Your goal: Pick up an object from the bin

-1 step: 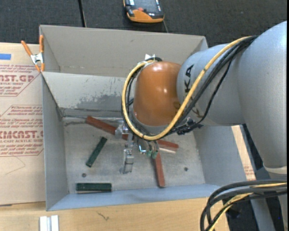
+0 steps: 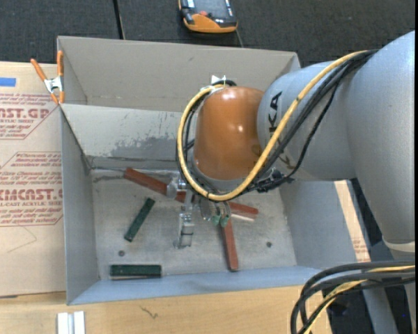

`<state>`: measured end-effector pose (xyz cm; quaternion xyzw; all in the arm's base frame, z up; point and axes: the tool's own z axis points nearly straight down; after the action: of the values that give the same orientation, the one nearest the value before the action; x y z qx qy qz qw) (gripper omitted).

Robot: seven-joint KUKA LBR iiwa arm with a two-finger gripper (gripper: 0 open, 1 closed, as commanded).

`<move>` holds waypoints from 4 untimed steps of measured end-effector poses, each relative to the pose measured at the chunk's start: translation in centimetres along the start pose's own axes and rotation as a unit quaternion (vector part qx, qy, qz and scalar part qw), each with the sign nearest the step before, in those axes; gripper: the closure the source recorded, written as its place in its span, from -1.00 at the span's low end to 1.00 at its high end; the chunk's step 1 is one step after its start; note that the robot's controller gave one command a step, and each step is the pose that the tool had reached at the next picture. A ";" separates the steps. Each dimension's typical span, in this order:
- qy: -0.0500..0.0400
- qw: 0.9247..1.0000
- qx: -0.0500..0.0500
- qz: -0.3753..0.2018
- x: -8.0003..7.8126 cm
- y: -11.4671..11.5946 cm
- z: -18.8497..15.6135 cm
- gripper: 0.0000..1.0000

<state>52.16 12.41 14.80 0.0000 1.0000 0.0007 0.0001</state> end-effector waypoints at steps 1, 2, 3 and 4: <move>-0.006 0.992 0.000 -0.126 -3.1 3.7 4.7 -1.00; 0.003 0.981 0.001 -0.195 -3.4 5.2 4.3 -1.00; -0.002 0.969 0.000 -0.246 -3.7 6.1 2.5 -1.00; -0.001 0.924 0.000 -0.383 -3.0 5.9 6.5 -1.00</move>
Offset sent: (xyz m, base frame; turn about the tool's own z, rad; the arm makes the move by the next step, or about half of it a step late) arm 0.0415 0.0611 0.0019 -0.4425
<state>55.20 18.33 8.32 -0.3834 0.9236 0.0003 0.0014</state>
